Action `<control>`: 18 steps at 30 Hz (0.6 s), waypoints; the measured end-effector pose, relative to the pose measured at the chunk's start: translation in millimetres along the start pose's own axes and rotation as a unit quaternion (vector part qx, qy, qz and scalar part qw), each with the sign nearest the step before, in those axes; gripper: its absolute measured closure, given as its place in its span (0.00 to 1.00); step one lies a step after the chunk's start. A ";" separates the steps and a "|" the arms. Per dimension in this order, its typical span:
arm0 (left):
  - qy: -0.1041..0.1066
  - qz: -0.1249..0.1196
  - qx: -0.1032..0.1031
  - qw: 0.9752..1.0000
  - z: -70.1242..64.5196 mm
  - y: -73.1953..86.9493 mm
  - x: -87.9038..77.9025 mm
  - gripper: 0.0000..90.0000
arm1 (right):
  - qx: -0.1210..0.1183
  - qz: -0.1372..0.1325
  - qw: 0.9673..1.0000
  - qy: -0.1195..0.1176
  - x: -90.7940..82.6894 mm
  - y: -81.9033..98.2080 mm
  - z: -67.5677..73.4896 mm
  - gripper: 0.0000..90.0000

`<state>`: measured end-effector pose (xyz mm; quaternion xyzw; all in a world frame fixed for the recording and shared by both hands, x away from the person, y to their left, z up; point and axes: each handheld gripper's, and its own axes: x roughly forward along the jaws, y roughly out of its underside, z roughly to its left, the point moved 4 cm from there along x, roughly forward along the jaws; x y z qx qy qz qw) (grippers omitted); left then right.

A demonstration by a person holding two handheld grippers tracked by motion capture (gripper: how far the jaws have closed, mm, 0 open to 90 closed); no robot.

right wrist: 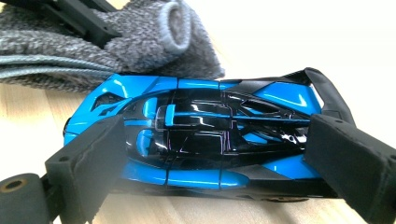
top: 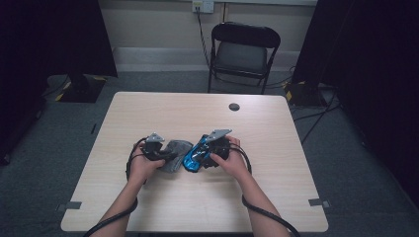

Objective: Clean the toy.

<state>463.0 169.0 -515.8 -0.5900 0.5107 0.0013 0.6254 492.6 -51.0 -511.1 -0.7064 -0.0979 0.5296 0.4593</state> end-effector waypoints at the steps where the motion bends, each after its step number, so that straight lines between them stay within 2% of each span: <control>1: 0.003 0.001 -0.001 1.000 -0.9 1.5 -1.3 0.88 | 0.000 0.001 1.000 0.000 0.0 -0.2 0.2 0.06; 8: 0.007 0.006 -0.001 1.000 -6.2 10.2 -10.0 0.88 | 0.000 0.001 1.000 0.001 0.0 -0.1 0.0 0.06; 10: 0.014 0.007 0.001 1.000 -8.6 13.0 -11.9 0.88 | 0.000 0.001 1.000 0.001 0.0 -0.2 0.0 0.06; 18: 0.022 0.024 0.017 0.999 -19.5 20.2 -20.3 0.88 | 0.001 0.002 1.000 0.001 0.0 -0.2 0.4 0.06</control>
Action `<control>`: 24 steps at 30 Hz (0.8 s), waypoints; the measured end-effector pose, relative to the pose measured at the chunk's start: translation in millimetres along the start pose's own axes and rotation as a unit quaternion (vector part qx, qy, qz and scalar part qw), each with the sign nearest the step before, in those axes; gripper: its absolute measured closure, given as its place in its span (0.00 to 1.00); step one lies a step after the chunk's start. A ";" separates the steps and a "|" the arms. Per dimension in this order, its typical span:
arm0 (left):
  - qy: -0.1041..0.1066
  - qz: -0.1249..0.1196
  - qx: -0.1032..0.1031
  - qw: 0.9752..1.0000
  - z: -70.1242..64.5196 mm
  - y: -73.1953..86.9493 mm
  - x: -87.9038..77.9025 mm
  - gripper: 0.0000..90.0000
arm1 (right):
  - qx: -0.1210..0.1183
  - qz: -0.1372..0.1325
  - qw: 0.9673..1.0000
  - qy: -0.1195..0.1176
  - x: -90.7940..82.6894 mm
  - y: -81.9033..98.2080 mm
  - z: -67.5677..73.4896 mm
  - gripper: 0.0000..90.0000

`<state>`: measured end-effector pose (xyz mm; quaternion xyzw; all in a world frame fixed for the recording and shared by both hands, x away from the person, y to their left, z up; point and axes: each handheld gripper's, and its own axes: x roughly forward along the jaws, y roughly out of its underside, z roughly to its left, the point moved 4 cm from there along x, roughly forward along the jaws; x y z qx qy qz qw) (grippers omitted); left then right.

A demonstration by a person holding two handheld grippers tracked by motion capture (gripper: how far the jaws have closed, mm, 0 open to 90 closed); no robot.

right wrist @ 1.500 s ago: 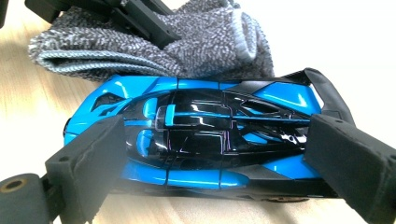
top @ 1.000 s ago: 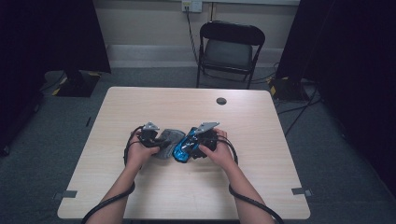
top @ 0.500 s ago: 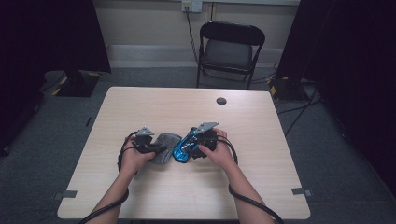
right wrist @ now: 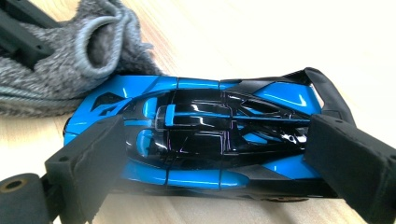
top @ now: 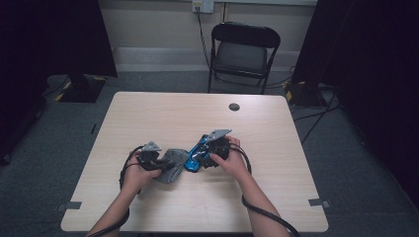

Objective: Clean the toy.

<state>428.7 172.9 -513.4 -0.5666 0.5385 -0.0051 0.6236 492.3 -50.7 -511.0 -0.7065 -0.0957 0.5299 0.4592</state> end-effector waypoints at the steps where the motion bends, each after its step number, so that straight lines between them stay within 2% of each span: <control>1: 0.002 0.002 0.001 1.000 -1.3 0.8 -1.0 0.88 | 0.000 0.000 1.000 0.000 0.0 -0.1 -0.1 0.06; 9: 0.022 0.007 0.001 1.000 -9.3 8.7 -10.6 0.88 | -0.001 -0.003 1.000 0.001 0.1 0.3 -0.3 0.06; 13: 0.020 0.008 0.008 1.000 -10.4 9.8 -16.5 0.88 | -0.001 -0.004 1.000 0.001 0.1 0.4 -0.3 0.06; 22: 0.012 -0.026 0.004 1.000 -12.4 0.2 -31.6 0.87 | 0.000 -0.001 1.000 0.001 -0.1 -0.2 -0.4 0.06; 24: 0.005 -0.031 0.006 1.000 -11.6 -1.6 -34.9 0.87 | 0.000 -0.012 1.000 0.003 -0.3 1.4 0.0 0.06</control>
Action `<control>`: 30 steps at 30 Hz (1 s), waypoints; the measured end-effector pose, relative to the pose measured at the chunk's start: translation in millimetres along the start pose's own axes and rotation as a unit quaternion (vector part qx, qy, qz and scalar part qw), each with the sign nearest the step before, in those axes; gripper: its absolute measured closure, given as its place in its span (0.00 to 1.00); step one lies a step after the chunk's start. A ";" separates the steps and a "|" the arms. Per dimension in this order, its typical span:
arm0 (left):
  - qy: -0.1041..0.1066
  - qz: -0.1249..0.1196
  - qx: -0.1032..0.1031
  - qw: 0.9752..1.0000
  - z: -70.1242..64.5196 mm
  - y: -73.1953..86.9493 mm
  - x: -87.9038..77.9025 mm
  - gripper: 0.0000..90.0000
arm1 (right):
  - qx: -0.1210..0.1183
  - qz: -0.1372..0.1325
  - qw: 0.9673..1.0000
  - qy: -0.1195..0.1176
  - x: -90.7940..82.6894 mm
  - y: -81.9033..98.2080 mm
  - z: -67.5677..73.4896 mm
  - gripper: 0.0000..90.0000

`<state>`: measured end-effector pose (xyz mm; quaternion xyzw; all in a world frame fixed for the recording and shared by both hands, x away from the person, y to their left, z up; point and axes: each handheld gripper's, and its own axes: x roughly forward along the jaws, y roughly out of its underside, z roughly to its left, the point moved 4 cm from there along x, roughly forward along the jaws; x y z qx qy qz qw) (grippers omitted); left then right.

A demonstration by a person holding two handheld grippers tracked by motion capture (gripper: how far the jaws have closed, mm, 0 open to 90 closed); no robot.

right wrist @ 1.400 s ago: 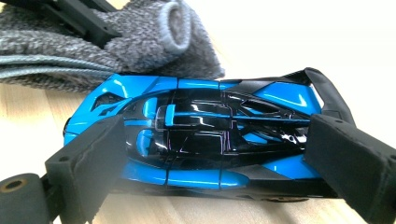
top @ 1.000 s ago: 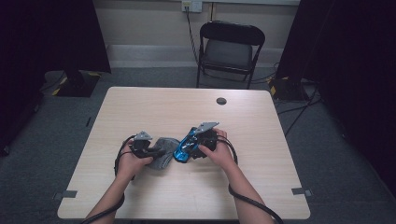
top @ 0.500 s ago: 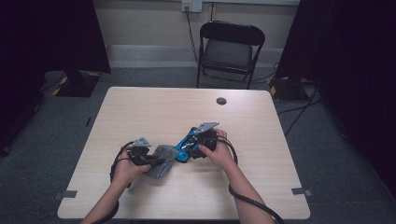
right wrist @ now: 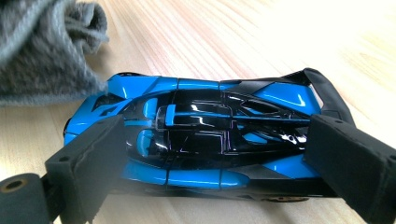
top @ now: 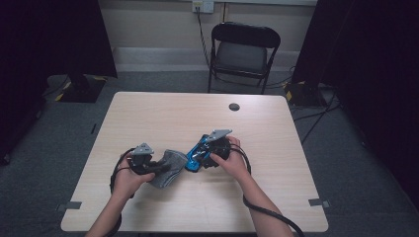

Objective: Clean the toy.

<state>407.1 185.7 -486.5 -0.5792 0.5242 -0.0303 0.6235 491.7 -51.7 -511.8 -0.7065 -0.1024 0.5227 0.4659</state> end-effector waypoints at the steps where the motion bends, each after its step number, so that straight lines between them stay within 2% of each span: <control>1: -0.002 -0.002 0.001 1.000 0.6 -0.6 -1.5 0.87 | 0.000 0.000 1.000 0.000 0.0 0.0 0.0 0.06; 4: -0.008 -0.006 -0.003 1.000 2.8 -0.7 -5.3 0.87 | 0.004 -0.007 1.000 0.001 -0.8 1.0 0.7 0.07; 9: -0.014 -0.009 -0.004 1.000 5.2 -2.1 -8.7 0.87 | 0.007 -0.005 1.000 -0.004 -6.3 -3.4 0.3 0.16; 16: -0.012 -0.022 -0.004 1.000 2.0 -9.2 -13.0 0.87 | -0.002 0.005 1.000 -0.013 -16.5 -3.5 -1.2 0.16; 23: -0.008 -0.030 0.002 1.000 -6.6 -19.6 -9.5 0.87 | -0.001 0.014 1.000 -0.018 -41.6 4.2 -10.0 0.17; 30: 0.012 -0.026 0.019 0.999 -24.6 -34.5 6.5 0.87 | 0.013 0.013 1.000 -0.004 -73.2 24.4 -27.7 0.17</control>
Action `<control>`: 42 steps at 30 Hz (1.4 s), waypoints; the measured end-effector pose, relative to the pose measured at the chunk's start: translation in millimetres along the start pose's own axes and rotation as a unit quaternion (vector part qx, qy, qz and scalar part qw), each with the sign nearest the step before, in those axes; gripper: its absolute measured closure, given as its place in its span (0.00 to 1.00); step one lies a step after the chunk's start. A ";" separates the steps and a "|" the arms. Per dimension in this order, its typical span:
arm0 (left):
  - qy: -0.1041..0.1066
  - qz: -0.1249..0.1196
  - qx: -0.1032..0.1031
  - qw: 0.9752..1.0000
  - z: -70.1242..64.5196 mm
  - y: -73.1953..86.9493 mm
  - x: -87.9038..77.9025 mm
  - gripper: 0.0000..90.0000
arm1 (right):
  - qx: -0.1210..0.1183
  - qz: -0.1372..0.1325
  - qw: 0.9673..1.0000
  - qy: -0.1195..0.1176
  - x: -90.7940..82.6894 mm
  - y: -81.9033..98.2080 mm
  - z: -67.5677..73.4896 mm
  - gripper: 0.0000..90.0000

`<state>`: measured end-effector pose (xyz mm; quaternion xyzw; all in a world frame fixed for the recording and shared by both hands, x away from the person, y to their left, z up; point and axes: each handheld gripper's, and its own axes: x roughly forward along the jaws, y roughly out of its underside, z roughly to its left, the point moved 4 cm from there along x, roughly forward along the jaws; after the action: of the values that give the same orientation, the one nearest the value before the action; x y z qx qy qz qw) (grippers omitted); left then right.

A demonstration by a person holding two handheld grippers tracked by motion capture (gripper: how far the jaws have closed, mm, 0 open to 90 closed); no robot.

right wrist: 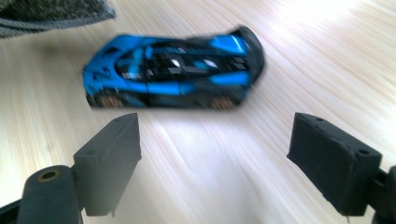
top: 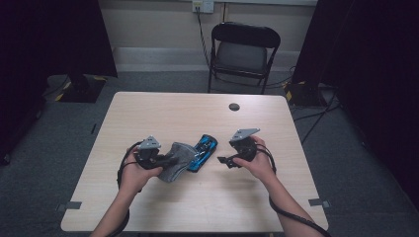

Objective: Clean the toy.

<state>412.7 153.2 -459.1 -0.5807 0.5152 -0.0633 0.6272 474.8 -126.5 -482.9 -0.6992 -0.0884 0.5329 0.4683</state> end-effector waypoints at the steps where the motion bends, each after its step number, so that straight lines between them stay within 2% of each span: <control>1: 0.004 0.000 0.003 1.000 -3.1 -2.3 3.6 0.87 | -0.001 0.001 1.000 0.002 -3.8 3.4 -2.3 0.18; 8: 0.031 0.010 0.019 0.999 -25.9 -17.9 33.9 0.87 | 0.010 0.001 1.000 0.013 -24.4 23.6 -12.0 0.17; 12: 0.055 0.009 0.034 0.998 -45.8 -29.6 54.1 0.87 | 0.022 -0.006 1.000 0.018 -34.9 33.4 -19.6 0.18; 18: 0.075 0.015 0.047 0.996 -64.6 -37.5 78.5 0.86 | 0.038 -0.017 0.999 0.028 -51.8 47.9 -32.1 0.18; 28: 0.094 0.035 0.055 0.993 -82.8 -36.3 118.2 0.86 | 0.061 -0.022 0.997 0.052 -76.7 74.1 -50.8 0.18; 32: 0.099 0.038 0.068 0.992 -92.8 -41.0 131.5 0.86 | 0.068 -0.026 0.996 0.060 -84.6 84.4 -57.6 0.18; 42: 0.119 0.055 0.100 0.986 -119.3 -49.4 164.6 0.85 | 0.087 -0.027 0.994 0.067 -98.4 102.5 -67.4 0.18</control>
<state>428.5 -53.1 -489.7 -0.4740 0.6082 -0.1484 0.6192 451.1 -281.5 -494.9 -0.6872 -0.0292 0.4781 0.5462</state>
